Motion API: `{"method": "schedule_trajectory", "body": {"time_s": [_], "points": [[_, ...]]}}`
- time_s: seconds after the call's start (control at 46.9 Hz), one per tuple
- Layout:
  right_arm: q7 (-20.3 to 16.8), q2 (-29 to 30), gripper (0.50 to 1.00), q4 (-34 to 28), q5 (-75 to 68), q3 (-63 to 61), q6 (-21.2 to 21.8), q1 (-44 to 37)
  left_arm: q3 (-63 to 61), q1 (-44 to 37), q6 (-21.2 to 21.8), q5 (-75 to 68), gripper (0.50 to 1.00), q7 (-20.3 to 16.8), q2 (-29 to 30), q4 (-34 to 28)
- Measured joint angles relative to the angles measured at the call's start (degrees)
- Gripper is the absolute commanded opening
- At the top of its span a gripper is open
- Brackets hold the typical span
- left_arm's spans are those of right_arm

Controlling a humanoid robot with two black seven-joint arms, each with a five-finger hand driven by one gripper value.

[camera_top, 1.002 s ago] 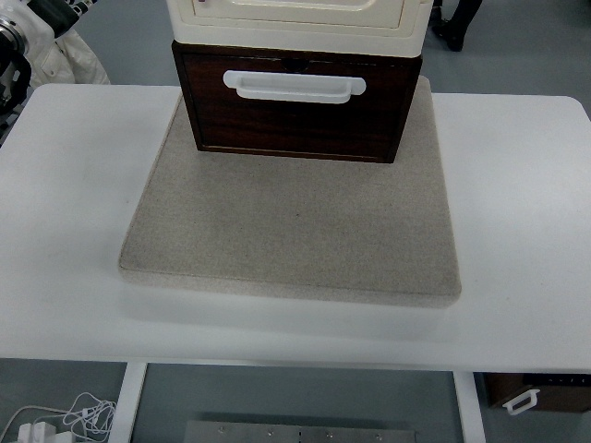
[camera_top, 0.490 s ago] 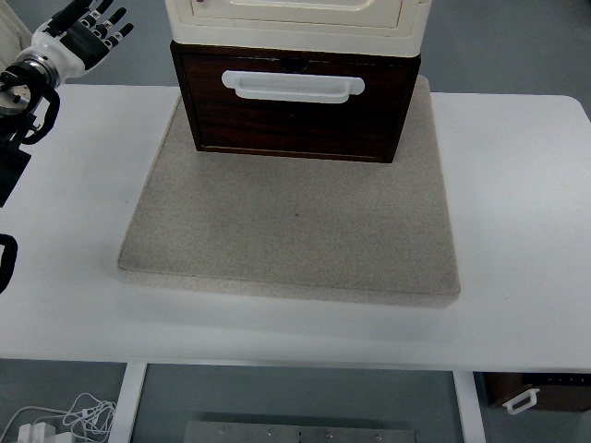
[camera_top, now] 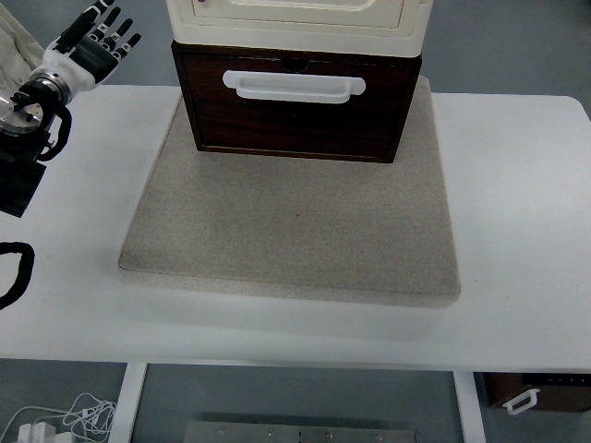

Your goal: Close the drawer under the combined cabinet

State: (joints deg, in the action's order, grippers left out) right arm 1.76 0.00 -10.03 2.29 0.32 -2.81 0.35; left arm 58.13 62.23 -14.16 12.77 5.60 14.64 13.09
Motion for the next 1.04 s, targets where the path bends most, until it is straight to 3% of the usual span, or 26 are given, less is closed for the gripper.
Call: {"method": "schedule_trajectory", "body": {"time_s": [0.32, 1.044], "points": [[0.0, 0.0, 0.952, 0.0, 0.0, 0.2, 0.1, 0.1, 0.0, 0.1, 0.6, 1.0, 1.000, -3.9, -0.5, 0.0], [0.0, 0.0, 0.952, 0.0, -0.2, -0.4, 0.3, 0.4, 0.0, -0.5, 0.8, 1.3, 1.000, -5.2, -2.9, 0.0]]}}
